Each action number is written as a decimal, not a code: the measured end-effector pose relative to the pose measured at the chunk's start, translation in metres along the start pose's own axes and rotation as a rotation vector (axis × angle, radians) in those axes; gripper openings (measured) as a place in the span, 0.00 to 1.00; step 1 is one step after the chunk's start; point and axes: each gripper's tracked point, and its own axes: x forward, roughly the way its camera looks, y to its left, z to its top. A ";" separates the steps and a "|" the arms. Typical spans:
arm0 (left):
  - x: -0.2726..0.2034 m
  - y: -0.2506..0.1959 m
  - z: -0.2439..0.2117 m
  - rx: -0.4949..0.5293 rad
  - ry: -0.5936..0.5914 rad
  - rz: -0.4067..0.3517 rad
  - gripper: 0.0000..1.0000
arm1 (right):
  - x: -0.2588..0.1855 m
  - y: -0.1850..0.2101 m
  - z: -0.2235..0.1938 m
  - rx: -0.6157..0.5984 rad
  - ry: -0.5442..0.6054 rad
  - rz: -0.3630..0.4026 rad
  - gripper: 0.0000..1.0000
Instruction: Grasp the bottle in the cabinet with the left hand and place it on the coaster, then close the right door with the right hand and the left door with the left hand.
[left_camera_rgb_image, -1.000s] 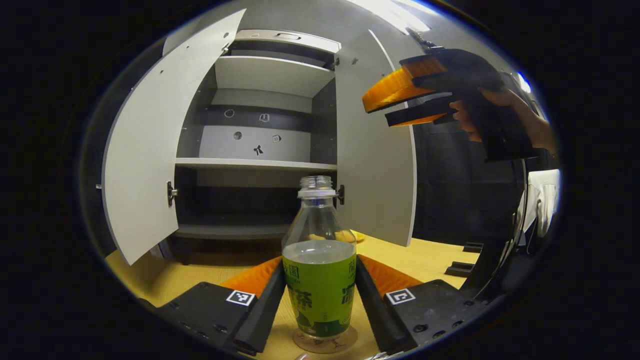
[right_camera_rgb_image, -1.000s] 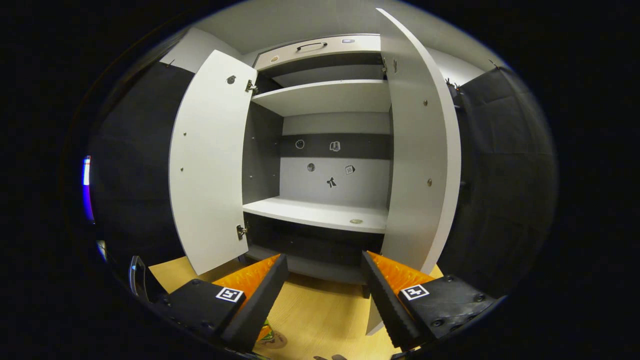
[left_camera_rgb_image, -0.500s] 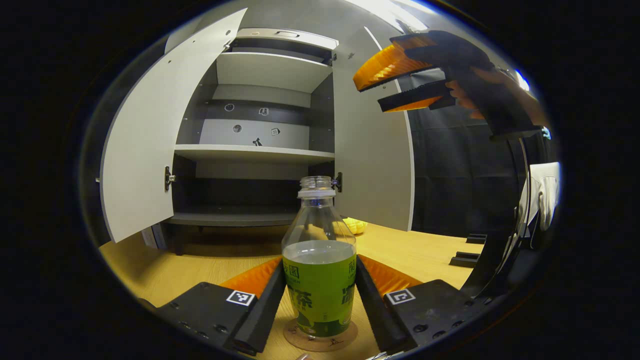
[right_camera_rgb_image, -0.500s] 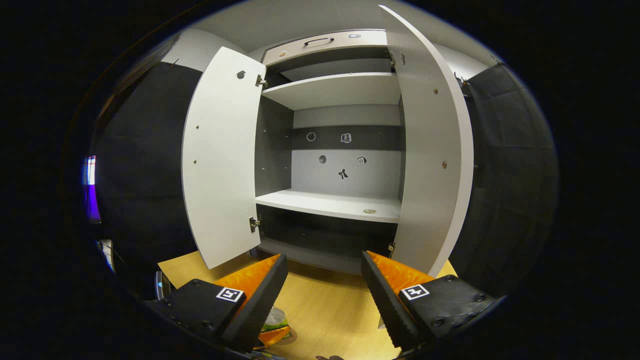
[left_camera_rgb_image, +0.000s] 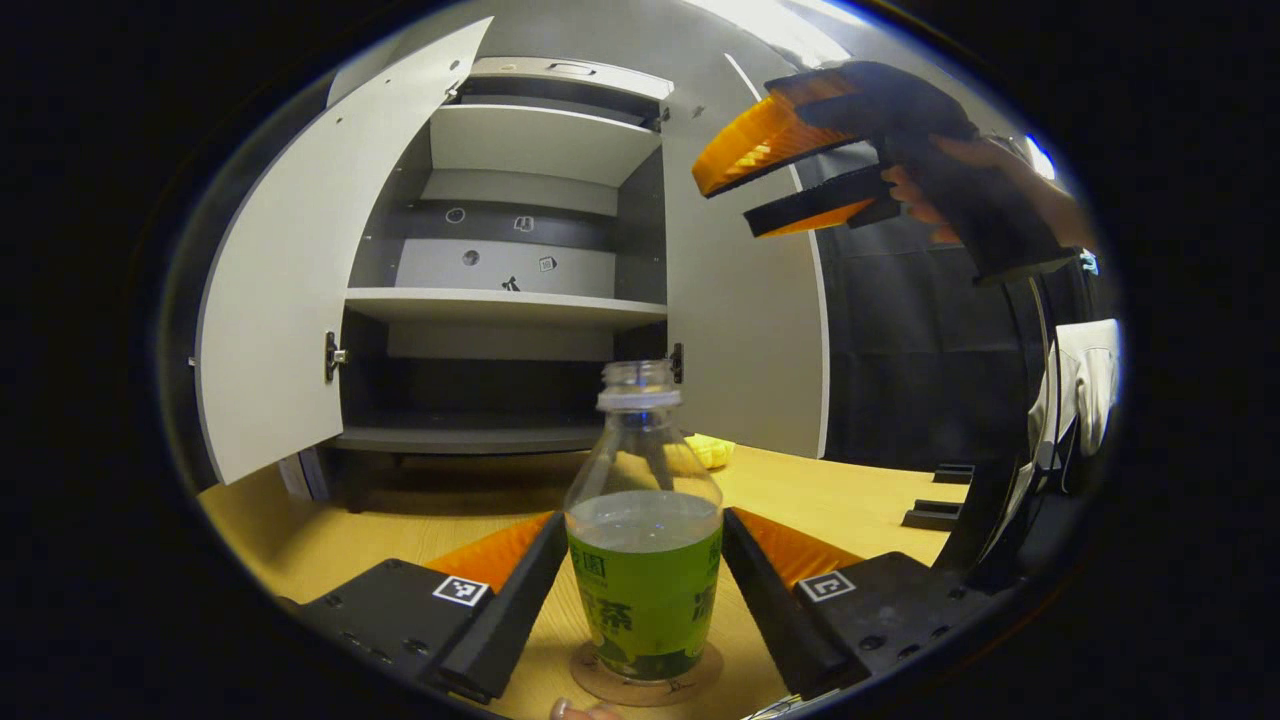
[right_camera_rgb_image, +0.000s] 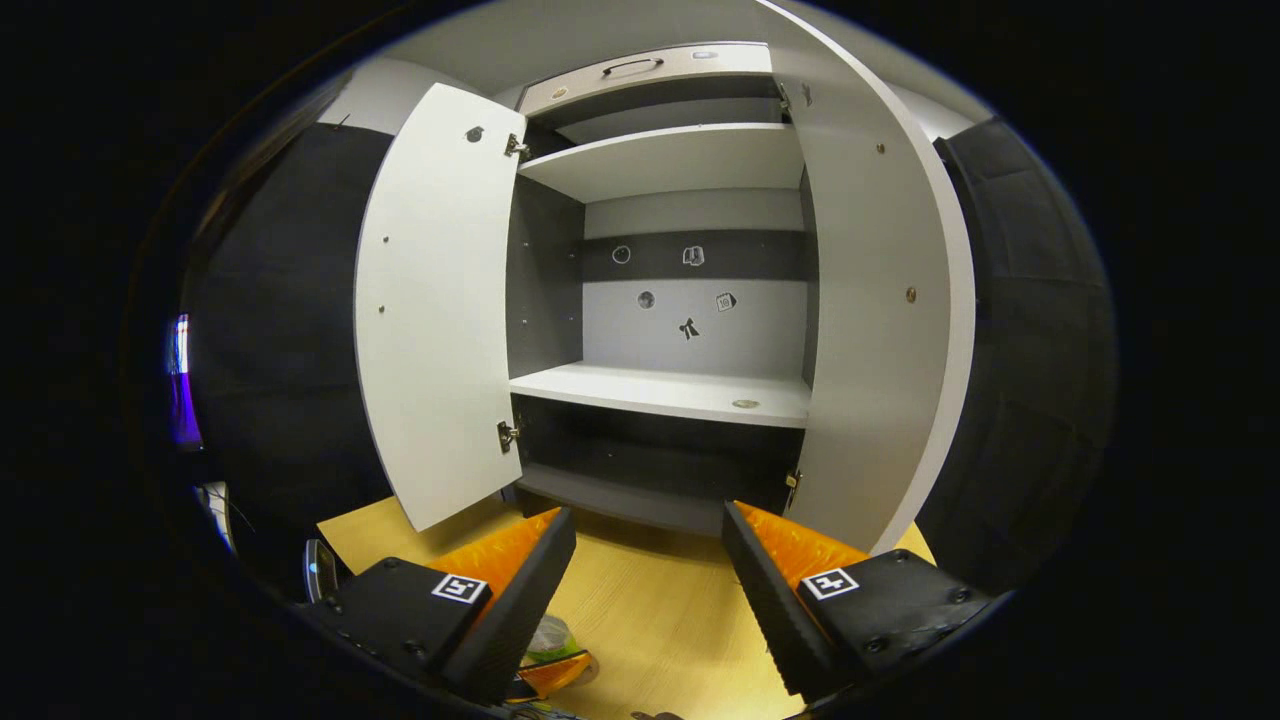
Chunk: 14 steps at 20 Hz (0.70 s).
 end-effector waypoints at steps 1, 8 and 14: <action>0.003 0.002 0.008 0.008 -0.004 -0.007 0.96 | 0.000 -0.001 0.005 0.002 -0.009 -0.002 0.98; 0.022 0.007 0.106 -0.013 -0.044 -0.056 0.96 | -0.007 -0.022 0.058 0.030 -0.101 -0.056 0.98; 0.024 0.032 0.218 0.004 -0.060 -0.057 0.96 | -0.035 -0.036 0.107 0.026 -0.161 -0.110 0.94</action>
